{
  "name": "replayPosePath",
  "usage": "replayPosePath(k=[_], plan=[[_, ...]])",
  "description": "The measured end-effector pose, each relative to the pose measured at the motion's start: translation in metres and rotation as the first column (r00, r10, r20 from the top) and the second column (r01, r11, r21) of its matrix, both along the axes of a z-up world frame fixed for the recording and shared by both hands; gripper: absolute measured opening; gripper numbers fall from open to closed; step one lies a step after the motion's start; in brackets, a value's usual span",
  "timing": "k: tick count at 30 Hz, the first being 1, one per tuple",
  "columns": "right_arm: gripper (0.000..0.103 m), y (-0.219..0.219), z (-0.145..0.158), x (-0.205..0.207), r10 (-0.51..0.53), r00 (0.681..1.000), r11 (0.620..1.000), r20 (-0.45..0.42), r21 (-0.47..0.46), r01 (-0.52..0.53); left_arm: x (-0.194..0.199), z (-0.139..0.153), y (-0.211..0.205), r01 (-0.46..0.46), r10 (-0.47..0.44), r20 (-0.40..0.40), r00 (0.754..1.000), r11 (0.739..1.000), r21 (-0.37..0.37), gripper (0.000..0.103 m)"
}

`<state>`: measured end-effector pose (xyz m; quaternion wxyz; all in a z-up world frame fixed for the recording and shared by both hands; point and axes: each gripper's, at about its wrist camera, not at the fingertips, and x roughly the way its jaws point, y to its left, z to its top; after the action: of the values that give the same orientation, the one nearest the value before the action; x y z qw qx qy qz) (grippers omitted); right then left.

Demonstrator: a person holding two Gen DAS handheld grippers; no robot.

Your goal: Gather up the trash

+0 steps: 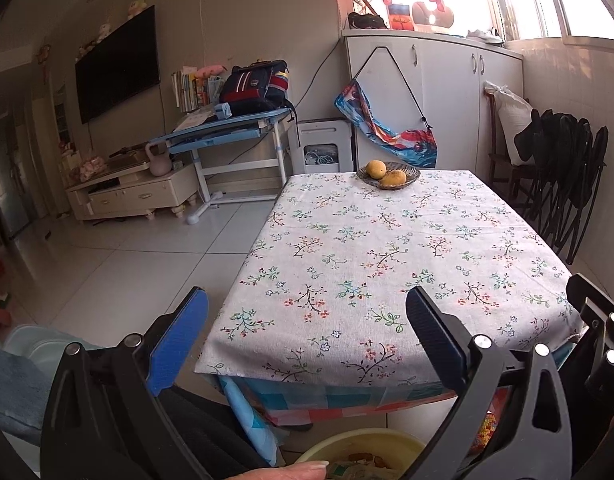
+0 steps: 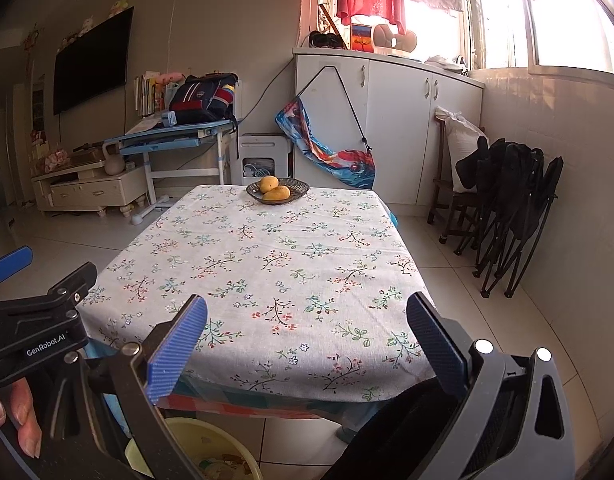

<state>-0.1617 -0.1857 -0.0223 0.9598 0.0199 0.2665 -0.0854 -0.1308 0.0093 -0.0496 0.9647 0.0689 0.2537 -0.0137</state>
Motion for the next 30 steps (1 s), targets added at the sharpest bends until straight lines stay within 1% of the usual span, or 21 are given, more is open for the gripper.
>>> replayPosePath(k=[30], plan=[[0.096,0.0023,-0.0008,0.0044,0.008,1.0,1.0,-0.006,-0.011,-0.008,-0.0004,0.0032,-0.0023,0.0,0.0,0.006,1.0,1.0,0.01,0.096]])
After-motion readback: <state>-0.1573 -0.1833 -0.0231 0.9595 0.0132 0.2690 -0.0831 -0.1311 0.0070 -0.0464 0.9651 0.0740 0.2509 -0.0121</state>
